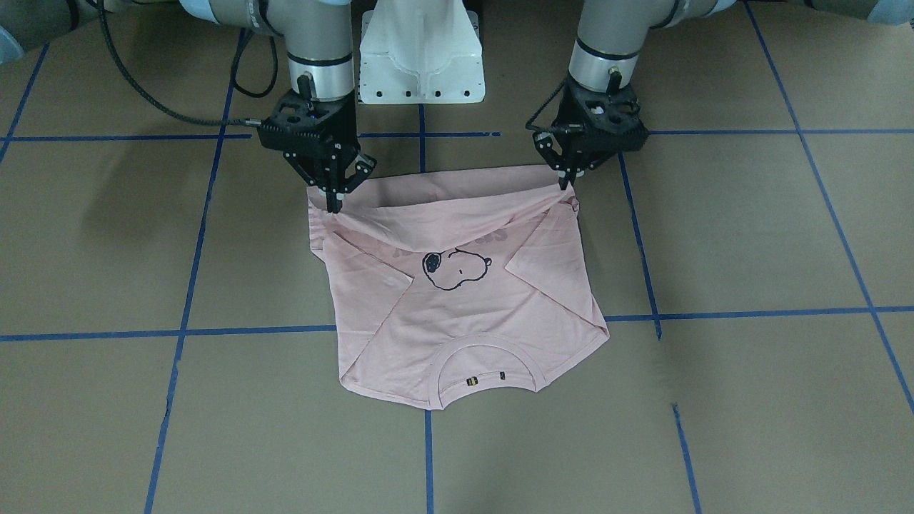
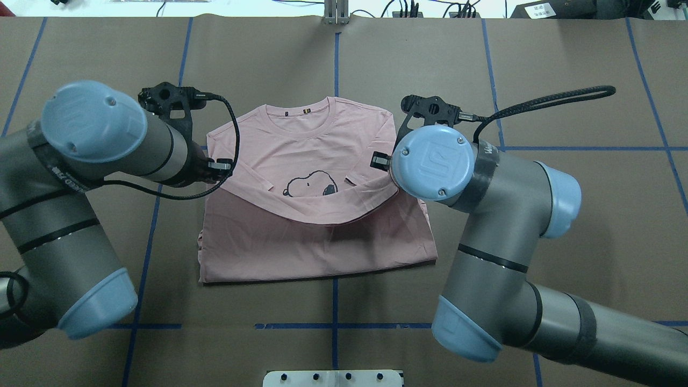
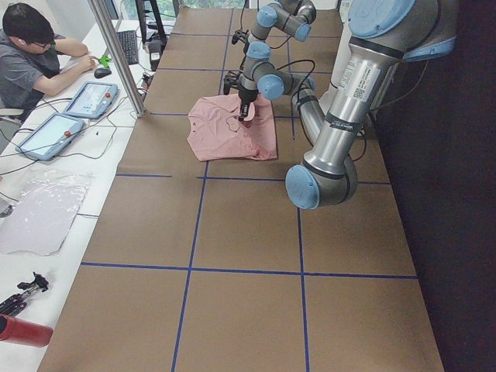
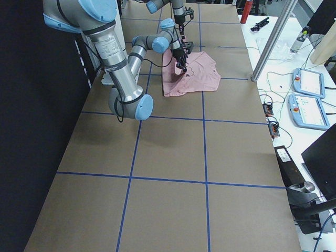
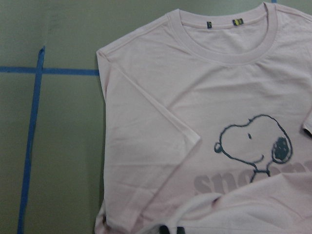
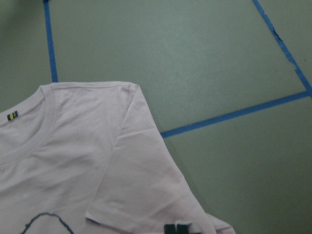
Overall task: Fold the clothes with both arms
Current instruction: 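Lift the hem with both grippers and fold it toward the collar, then open both grippers over the folded hem and raise them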
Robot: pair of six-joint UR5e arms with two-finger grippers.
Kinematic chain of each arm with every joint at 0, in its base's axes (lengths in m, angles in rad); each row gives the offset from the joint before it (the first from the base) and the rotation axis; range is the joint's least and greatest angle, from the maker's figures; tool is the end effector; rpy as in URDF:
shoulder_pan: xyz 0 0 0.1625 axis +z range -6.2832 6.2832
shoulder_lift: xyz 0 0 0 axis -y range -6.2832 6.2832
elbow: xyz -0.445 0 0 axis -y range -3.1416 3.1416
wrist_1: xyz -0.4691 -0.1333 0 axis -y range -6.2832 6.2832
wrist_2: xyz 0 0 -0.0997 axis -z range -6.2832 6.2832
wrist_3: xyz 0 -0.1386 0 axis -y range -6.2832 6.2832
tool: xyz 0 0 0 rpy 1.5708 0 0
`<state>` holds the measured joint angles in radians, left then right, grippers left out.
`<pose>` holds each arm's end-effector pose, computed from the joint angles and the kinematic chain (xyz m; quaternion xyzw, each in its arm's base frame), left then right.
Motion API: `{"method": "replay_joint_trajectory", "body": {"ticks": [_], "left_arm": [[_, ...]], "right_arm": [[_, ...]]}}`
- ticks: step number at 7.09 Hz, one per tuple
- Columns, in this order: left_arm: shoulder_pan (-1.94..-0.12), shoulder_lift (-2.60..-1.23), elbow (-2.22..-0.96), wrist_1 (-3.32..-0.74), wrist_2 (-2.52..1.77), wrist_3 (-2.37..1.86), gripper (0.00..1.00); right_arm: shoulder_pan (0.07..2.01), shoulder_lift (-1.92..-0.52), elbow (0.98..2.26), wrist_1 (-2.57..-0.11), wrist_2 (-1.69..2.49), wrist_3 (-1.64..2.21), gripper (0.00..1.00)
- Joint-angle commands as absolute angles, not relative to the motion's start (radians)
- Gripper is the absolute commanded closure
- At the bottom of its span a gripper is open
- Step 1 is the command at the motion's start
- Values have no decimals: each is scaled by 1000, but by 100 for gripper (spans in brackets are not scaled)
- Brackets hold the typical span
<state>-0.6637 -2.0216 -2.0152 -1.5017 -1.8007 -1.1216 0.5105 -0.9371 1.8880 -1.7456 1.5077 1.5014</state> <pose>0.4525 -0.4830 0.2151 0.1214 0.3941 -0.0516 0.9096 -0.5449 -0.4679 0.1682 0.1361 -0.3541 0.2140 0.9002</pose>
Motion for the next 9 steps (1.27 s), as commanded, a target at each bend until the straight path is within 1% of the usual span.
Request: {"method": "replay_joint_trajectory", "body": {"ticks": [1,2,3,4,5,6,7,8,9], "left_arm": [[-751,-2025,-1954,-1540,-1804,-1019,100],[-752,-2026,-1903,-1572,-1802,-1017,100],[-752,-2026,-1806,-1670,-1801,-1017,100],[-755,-2026,-1679,-1797,-1795,-1017,100],[-756,-2026,-1604,-1872,-1778,-1017,100],[-756,-2025,-1583,-1884,-1776,-1016,86],[-756,-2023,-1574,-1885,-1772,-1012,31],[-758,-2023,-1584,-1885,-1773,-964,0],[-767,-2016,-1615,-1885,-1776,-907,0]], "right_arm": [[567,-905,1822,-1715,1525,1457,100],[581,-881,1745,-1710,1525,1439,100],[601,-850,1621,-1616,1526,1425,100],[632,-845,1476,-1468,1546,1396,100],[649,-836,1356,-1362,1563,1344,100],[649,-827,1307,-1321,1560,1329,57],[649,-809,1293,-1322,1556,1328,1],[652,-795,1286,-1321,1558,1318,0],[664,-766,1289,-1325,1583,1286,0]]}}
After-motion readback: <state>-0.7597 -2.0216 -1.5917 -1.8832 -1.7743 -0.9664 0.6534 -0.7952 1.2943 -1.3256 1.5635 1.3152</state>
